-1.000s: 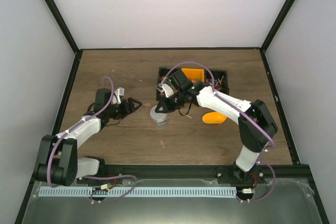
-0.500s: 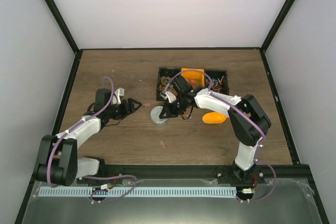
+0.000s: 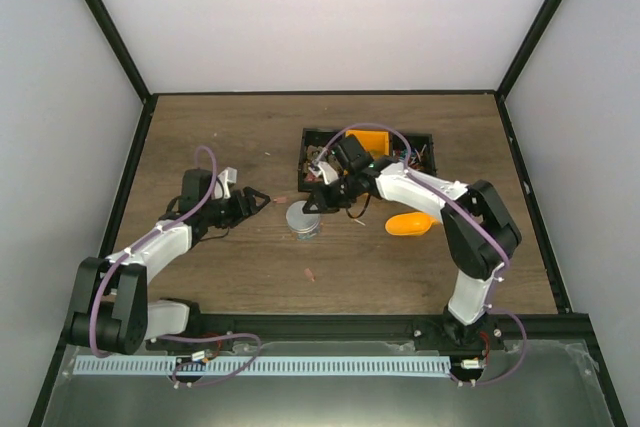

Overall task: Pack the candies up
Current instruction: Screw the bottle lid onto the packing bottle.

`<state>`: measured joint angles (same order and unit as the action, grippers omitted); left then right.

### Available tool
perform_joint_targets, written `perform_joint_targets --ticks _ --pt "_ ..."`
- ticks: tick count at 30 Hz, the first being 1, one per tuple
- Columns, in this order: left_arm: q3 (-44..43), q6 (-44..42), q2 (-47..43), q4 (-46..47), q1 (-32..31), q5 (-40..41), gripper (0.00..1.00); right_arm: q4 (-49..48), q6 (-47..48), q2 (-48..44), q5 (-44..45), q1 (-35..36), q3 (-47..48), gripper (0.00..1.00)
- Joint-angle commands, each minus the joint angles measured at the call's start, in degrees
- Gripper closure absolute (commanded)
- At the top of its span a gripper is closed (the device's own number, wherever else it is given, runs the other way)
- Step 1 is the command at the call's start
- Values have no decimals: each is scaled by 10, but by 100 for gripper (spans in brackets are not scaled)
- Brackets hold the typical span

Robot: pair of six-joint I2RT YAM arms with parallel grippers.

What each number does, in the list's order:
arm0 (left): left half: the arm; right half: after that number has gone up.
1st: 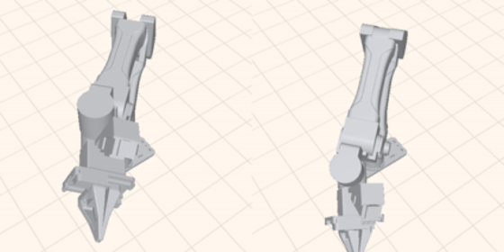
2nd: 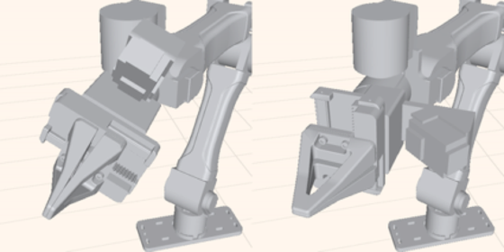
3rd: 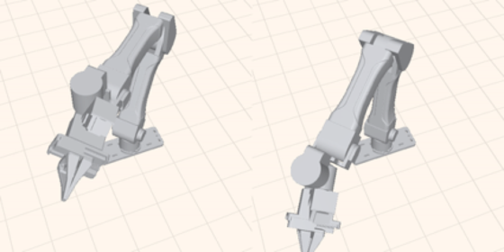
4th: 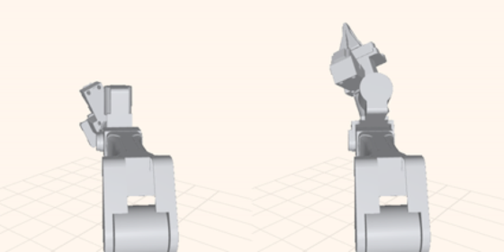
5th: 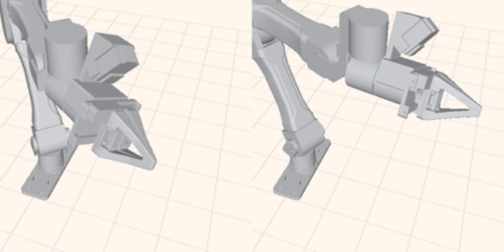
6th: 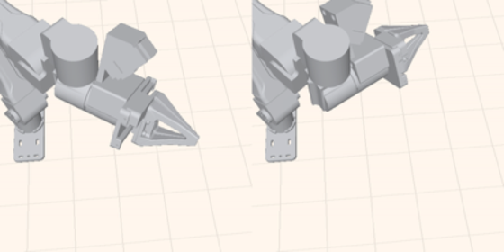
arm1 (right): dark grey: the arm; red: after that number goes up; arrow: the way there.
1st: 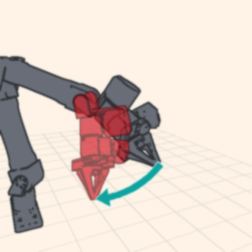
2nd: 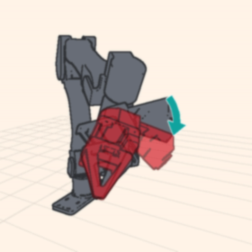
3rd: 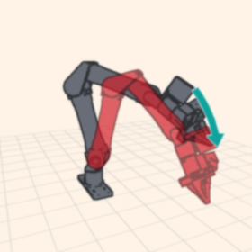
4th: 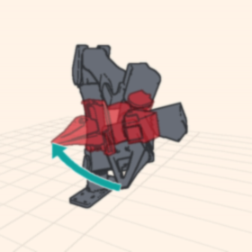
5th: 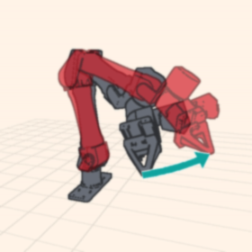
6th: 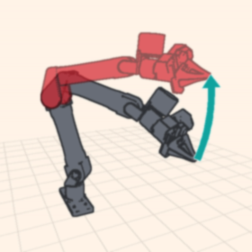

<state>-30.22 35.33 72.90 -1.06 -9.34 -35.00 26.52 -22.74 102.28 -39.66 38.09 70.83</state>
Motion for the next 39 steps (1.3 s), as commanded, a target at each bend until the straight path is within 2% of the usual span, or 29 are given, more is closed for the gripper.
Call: perform_joint_targets --ticks 1,13,21,26,29,39 --pt "-1 -10 -13 -3 1 -1 25 -31 -16 6 -27 -24 -19 99" --pt "-1 -11 -13 -7 1 1 25 -32 -15 33 -21 -27 -35 99" --pt "-3 -10 -8 0 0 -3 24 -1 -11 -24 15 -31 22 99" --pt "-9 -16 -12 -6 -3 5 24 31 9 3 -3 -32 75 99" --pt "-9 -16 -8 -4 -3 2 24 2 -4 20 -36 -32 67 99" --pt "-2 -23 -17 -16 -3 7 24 -35 -23 61 -42 -26 14 99"
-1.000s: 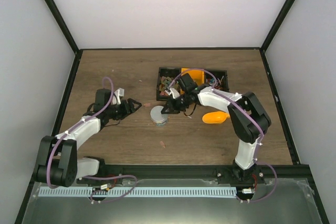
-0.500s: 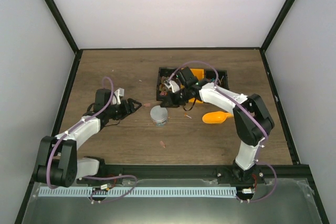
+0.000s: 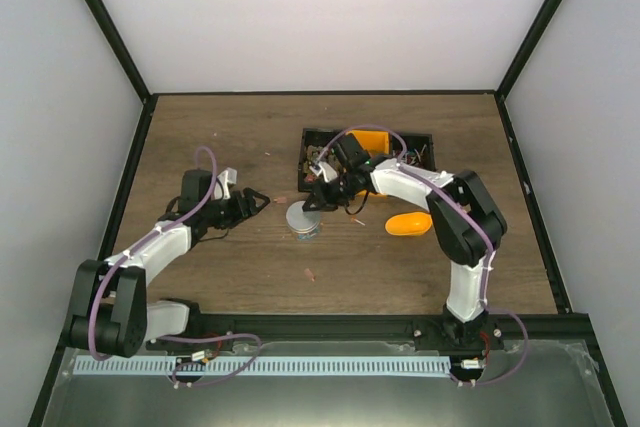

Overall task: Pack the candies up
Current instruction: Screw the bottle lid onto the packing bottle.

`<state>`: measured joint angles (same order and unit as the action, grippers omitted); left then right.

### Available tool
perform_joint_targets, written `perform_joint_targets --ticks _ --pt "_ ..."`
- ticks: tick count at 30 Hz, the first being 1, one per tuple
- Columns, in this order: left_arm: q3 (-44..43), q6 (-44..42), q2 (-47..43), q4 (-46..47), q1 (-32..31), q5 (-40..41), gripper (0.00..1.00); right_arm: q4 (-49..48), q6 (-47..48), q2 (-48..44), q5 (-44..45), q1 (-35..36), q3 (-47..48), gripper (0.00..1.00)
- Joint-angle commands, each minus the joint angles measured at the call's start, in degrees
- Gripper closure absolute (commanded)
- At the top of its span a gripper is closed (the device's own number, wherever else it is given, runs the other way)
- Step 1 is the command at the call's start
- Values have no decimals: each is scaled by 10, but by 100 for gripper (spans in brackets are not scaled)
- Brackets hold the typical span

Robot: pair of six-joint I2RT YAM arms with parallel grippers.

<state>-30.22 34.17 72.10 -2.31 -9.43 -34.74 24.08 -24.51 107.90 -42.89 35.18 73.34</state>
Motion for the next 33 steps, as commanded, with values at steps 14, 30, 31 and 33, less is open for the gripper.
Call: perform_joint_targets --ticks 14,30,31,33 --pt "-7 -4 21 17 -2 -10 13 43 6 -70 56 -7 57 95" --pt "21 48 70 103 -27 -36 75 129 81 -8 131 -7 77 69" --pt "25 50 71 106 -29 -36 76 125 79 -7 129 -7 70 70" --pt "33 52 72 111 -36 -36 77 115 75 -6 118 -7 58 71"
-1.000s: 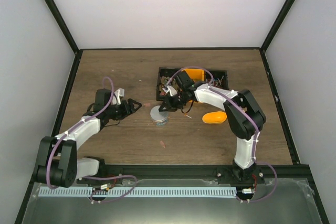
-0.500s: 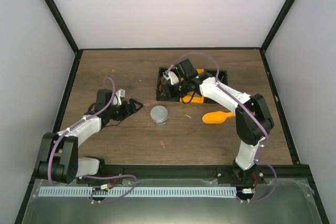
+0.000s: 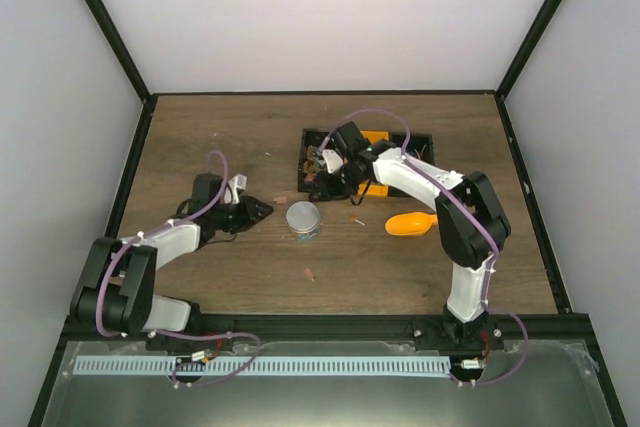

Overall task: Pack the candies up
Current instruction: Screw the bottle lid onto the packing bottle.

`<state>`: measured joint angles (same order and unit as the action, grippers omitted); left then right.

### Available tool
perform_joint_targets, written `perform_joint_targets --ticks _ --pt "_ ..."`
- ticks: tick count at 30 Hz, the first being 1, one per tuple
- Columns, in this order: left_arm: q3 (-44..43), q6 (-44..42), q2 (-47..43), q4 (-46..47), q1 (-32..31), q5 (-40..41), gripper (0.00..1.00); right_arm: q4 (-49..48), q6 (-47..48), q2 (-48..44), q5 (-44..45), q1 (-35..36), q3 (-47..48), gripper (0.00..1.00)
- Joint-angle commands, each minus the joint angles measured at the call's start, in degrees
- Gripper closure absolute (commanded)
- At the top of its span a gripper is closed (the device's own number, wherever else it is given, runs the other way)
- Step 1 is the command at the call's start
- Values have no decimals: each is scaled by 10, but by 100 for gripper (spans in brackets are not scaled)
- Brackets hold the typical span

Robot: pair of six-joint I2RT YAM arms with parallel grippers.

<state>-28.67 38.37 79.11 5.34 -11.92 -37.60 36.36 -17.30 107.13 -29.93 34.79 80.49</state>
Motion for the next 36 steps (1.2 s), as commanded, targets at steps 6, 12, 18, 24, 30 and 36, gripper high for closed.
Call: perform_joint_targets --ticks 6,12,18,24,30,36 --pt "40 0 -16 23 -16 8 81 -43 -13 -6 -52 -2 -59 75" --pt "40 0 -29 6 -16 21 76 -75 -28 -21 -89 2 -105 75" --pt "36 1 -43 -5 -16 25 69 -99 -48 -47 -105 18 -143 75" --pt "34 -6 -46 -13 -16 27 65 -114 -75 -64 -108 45 -158 75" --pt "35 -6 -52 -12 -16 19 64 -89 -76 -91 -72 52 -133 75" --pt "52 -10 -86 -34 -16 22 66 -20 -45 -74 -11 39 -57 63"
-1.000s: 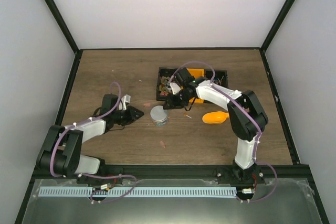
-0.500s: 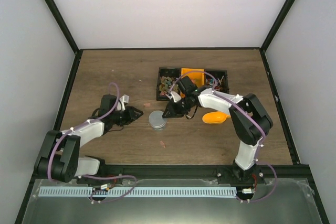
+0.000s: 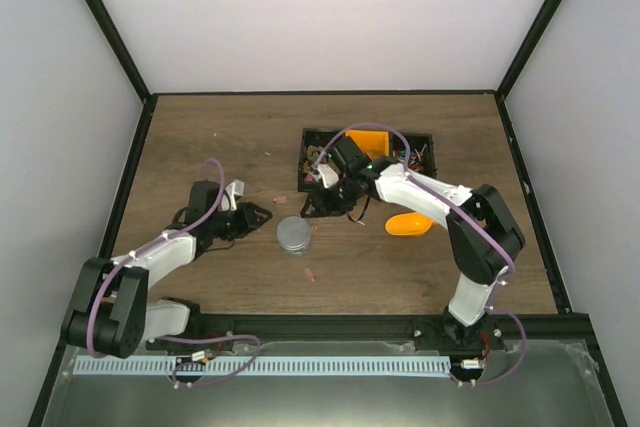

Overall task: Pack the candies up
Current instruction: Screw the bottle lid onto the packing bottle.

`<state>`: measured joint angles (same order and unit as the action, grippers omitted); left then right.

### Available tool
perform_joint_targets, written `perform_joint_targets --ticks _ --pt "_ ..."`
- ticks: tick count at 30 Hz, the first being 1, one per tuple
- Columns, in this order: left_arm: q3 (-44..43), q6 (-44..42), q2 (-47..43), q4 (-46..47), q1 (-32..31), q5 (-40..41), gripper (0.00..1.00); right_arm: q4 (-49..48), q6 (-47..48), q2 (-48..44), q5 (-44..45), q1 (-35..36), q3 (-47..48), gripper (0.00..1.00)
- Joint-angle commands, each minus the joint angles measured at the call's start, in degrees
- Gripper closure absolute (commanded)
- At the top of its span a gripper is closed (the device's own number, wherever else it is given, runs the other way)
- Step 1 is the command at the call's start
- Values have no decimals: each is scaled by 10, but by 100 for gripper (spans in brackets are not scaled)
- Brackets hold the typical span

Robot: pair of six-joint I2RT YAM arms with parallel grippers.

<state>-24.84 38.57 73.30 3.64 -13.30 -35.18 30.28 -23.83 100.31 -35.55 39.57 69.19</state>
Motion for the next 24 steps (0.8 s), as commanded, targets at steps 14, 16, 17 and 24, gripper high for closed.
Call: perform_joint_targets --ticks 14,16,17,24 --pt "66 61 -129 -20 -30 -31 77 63 58 73 33 -12 123 89" --pt "78 65 -139 -19 -41 -37 89 56 56 79 28 -12 124 92" --pt "82 67 -140 -20 -44 -39 93 54 54 81 24 -12 126 92" --pt "101 74 -165 -35 -53 -40 96 34 43 100 -8 -12 139 91"
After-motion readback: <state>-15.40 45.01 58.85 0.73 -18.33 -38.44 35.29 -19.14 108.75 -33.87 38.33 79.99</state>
